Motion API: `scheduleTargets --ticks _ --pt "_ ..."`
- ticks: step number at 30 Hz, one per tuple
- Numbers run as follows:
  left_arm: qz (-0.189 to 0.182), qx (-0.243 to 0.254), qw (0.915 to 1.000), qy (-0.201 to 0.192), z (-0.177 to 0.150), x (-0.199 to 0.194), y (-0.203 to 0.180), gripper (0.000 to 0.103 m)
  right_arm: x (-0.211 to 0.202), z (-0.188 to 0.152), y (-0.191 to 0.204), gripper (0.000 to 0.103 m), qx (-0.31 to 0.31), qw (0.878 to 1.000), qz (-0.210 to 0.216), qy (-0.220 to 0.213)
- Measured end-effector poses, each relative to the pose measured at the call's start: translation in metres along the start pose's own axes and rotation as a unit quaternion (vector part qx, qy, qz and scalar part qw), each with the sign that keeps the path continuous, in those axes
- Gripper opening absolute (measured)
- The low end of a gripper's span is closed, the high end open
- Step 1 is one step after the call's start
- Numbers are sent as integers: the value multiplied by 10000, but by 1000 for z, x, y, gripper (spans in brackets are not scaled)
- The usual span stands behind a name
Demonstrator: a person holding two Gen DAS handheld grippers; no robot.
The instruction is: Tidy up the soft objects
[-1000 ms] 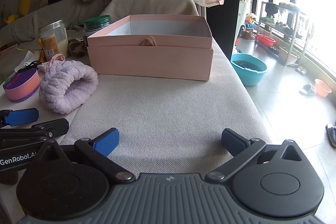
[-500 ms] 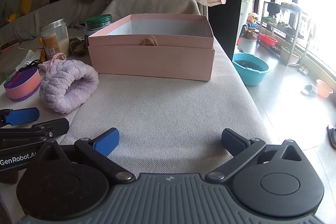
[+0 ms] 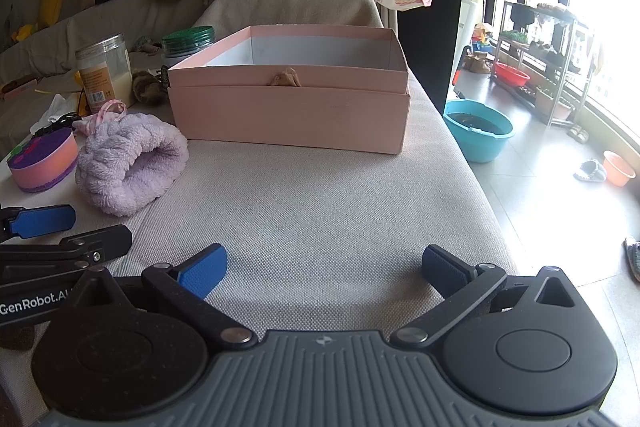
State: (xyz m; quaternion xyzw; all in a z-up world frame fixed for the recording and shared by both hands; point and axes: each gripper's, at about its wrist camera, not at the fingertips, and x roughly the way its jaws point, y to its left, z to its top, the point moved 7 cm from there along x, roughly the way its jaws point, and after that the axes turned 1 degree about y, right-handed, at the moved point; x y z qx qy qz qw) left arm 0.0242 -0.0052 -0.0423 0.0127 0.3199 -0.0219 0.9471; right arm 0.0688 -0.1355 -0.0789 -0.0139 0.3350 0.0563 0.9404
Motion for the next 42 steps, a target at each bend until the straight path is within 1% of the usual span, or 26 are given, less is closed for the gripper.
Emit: scheduleTargets --ticks 5,8,10,11,12,14,16,17,18,19,20,21,23,24,25,26,28,30,32,33,34,35,37,38,40,42 --pt "-26 23 10000 20 1 0 -1 67 0 0 0 103 -12 10000 6 25" --pt "-88 73 9999 89 2 1 0 67 1 3 0 103 -62 9998 67 203" --pt "-150 209 9995 170 3 1 0 67 2 4 0 103 -106 9994 98 314" --pt "-227 300 9991 216 4 -1 0 64 2 5 -1 103 -106 9993 104 347" --pt "-368 380 9983 262 3 -1 1 60 3 5 -1 103 -122 9992 105 366" --pt "-728 440 9958 345 4 -3 5 54 2 4 -1 103 -139 9990 119 414" --pt "-1193 268 9916 420 5 -5 14 50 2 5 -2 103 -173 9986 140 480" --pt "-1502 114 9874 490 6 -7 20 45 2 5 -2 103 -190 9984 152 515" --pt "-1770 -16 9828 521 8 -11 27 45 3 6 -2 103 -206 9981 170 547" --pt "-1941 -83 9799 449 13 -18 35 45 3 7 -2 103 -220 9980 187 569" --pt "-1945 -62 9805 274 20 -25 45 47 3 7 -2 103 -228 9979 198 570" --pt "-1799 23 9837 30 29 -31 57 48 3 7 -2 103 -239 9979 201 561" --pt "-1262 145 9909 -442 50 -37 93 48 3 7 -2 103 -260 9980 214 541" --pt "-1019 107 9932 -561 60 -34 112 48 3 7 -2 103 -273 9980 233 513" --pt "-784 -45 9953 -570 68 -28 135 46 3 6 -2 103 -278 9982 250 472" --pt "-647 -297 9963 -491 72 -18 159 46 2 6 -2 103 -277 9984 249 436" --pt "-700 -922 9931 -204 74 4 202 46 2 6 -2 103 -298 9983 246 429" --pt "-1024 -1517 9831 105 65 24 230 45 2 8 -1 103 -285 9980 297 482" --pt "-1512 -1843 9708 282 52 30 239 45 2 11 3 97 -322 9975 382 505" --pt "-1720 -1872 9666 332 46 26 237 46 1 13 6 96 -345 9972 431 497" --pt "-1906 -1726 9657 368 41 21 229 46 -1 16 9 96 -372 9973 455 435" --pt "-2055 -1423 9674 409 36 12 217 46 -4 19 12 96 -414 9977 438 321" --pt "-2208 -633 9720 491 27 -7 192 46 -10 26 17 96 -535 9979 364 21" --pt "-2161 -215 9749 499 22 -17 179 46 -12 30 19 96 -595 9976 326 -113" --pt "-1854 464 9809 365 18 -35 160 46 -15 37 23 96 -692 9968 317 -233" --pt "-1500 898 9846 79 24 -51 146 46 -17 42 28 96 -745 9962 380 -238"
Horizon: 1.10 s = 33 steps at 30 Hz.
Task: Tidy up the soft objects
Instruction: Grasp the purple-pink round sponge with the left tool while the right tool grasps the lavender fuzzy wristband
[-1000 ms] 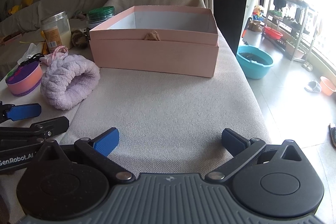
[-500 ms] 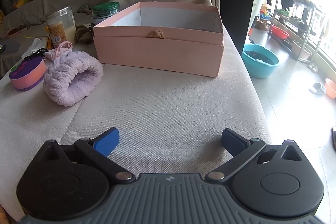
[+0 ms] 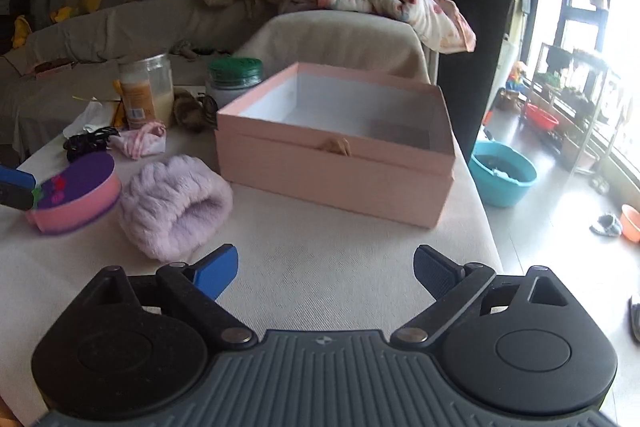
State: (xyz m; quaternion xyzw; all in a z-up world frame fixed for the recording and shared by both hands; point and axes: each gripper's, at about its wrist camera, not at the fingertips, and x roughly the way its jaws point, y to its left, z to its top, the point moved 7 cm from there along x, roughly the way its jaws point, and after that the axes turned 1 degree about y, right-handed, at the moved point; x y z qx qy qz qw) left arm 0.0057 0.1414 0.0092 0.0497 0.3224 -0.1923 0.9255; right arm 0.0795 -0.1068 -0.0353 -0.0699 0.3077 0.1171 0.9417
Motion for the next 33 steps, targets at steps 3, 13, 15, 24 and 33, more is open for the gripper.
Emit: scheduleTargets --ticks 3,13,15,24,33 --pt "522 433 9976 -171 13 0 -18 46 -3 2 5 96 11 10000 90 -36" --pt "516 1320 9893 338 -3 57 -62 92 -21 -1 12 96 -160 9994 140 -275" --pt "468 1222 9911 238 -2 54 -64 86 -20 0 14 96 -163 9994 162 -272" --pt "858 32 9963 8 4 43 -14 82 -12 26 44 96 192 9958 878 -187" --pt "766 -174 9969 -20 3 65 -11 82 48 44 89 67 -48 9952 784 580"
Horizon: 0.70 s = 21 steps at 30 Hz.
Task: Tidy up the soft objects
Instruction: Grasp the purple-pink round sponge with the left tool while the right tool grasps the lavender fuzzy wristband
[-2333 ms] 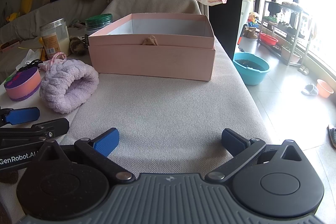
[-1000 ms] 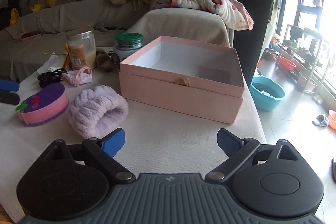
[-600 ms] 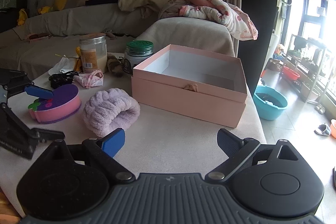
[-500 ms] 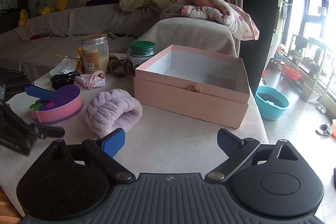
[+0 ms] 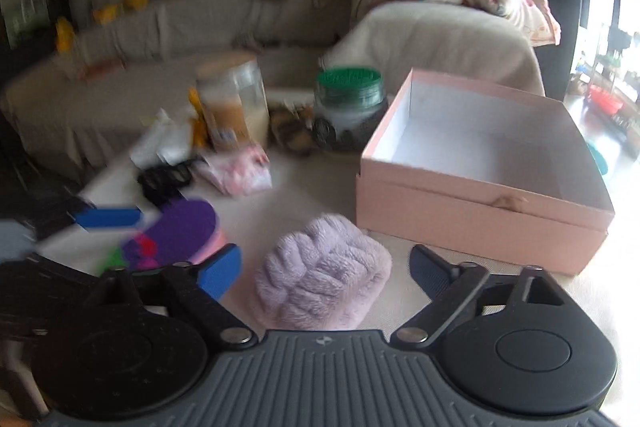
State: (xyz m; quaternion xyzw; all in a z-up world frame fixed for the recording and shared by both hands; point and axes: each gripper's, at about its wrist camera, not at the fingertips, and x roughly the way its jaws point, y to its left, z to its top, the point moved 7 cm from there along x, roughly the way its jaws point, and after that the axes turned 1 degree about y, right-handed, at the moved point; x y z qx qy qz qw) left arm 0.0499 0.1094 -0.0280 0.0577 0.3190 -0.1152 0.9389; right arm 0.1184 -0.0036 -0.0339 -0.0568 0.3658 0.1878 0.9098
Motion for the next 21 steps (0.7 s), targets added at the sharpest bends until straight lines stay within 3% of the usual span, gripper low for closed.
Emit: scheduleTargets --ticks 1,4,5,10,12,17,21 --pt "22 23 10000 18 -1 1 0 82 1 -2 -1 48 28 9999 73 101" --pt "95 137 9999 -2 -4 -3 -2 77 -20 -7 -12 37 173 9995 270 18" --pt "115 201 9997 -66 -3 -5 -3 68 -31 -10 -17 37 109 9996 236 -101" --pt "-129 601 9973 -405 9 -33 -25 68 -93 -24 -54 37 -28 9978 -159 -648" --pt "-319 533 9964 -578 25 -44 -34 68 -112 -29 -75 37 97 9962 -365 -791" --pt "-1028 454 9837 -1401 133 -63 -61 68 -148 1 -119 37 220 9876 -713 -1382" --pt "-1575 297 9732 -1651 219 -32 -81 70 -139 59 -144 37 167 9830 -699 -1687"
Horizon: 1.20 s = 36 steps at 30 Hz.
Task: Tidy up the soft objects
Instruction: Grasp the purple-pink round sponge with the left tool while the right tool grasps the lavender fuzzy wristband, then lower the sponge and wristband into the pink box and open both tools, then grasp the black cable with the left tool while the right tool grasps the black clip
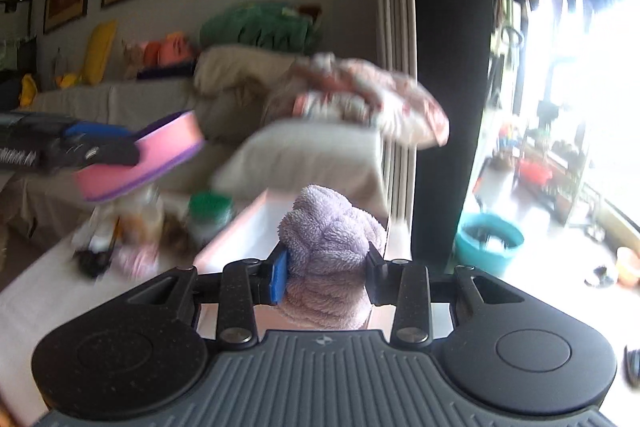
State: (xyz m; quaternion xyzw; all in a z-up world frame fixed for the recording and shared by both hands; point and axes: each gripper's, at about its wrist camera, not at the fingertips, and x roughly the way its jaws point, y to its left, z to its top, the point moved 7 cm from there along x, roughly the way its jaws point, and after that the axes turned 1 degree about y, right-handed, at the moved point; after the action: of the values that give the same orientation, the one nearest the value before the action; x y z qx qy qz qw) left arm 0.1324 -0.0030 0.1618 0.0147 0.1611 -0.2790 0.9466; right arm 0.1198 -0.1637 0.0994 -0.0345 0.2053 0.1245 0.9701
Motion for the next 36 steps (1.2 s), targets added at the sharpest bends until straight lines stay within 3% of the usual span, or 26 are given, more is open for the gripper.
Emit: scheduleTargets --ticks 2,3,4,6,8,10,14,15,19,24,27,31,33,36 --pt "-91 -402 9991 60 17 43 13 69 29 19 -6 46 145 9996 225 52" --pt "-185 -656 9974 224 16 64 21 69 45 24 -9 58 219 9994 255 117" --pt "-304 -969 9934 530 9 91 30 69 58 25 -13 62 286 9993 181 179" --pt "-347 -1298 9823 1306 -27 138 42 68 75 21 -20 62 371 9990 64 260" --pt "-264 -1183 9737 1931 -66 172 47 68 81 9 -27 62 500 9980 16 397" --pt "-316 -1208 9711 2033 -86 181 56 67 84 -4 -30 62 528 9968 -18 599" --pt "-801 -1813 9633 1809 -84 175 76 67 90 -19 -28 62 286 9961 -288 779" --pt "-793 -1796 9639 1797 -82 172 79 67 93 -19 -25 62 213 9959 -363 806" --pt "-605 -1785 9786 830 -51 123 105 67 97 -15 -8 62 223 9966 -260 750" --pt "536 -956 9935 291 -54 22 153 67 89 -11 33 65 -109 9993 -106 329" --pt "1228 -890 9879 320 -73 -31 184 67 89 -7 71 67 -349 9993 66 102" --pt "1892 -1190 9727 632 -112 -74 228 67 101 -10 139 67 -768 9925 896 320" --pt "1860 -1260 9704 888 -135 -80 232 67 111 -21 177 67 -991 9849 1301 573" --pt "1436 -1452 9723 1140 -166 -67 220 67 124 -39 222 67 -1319 9727 1658 945"
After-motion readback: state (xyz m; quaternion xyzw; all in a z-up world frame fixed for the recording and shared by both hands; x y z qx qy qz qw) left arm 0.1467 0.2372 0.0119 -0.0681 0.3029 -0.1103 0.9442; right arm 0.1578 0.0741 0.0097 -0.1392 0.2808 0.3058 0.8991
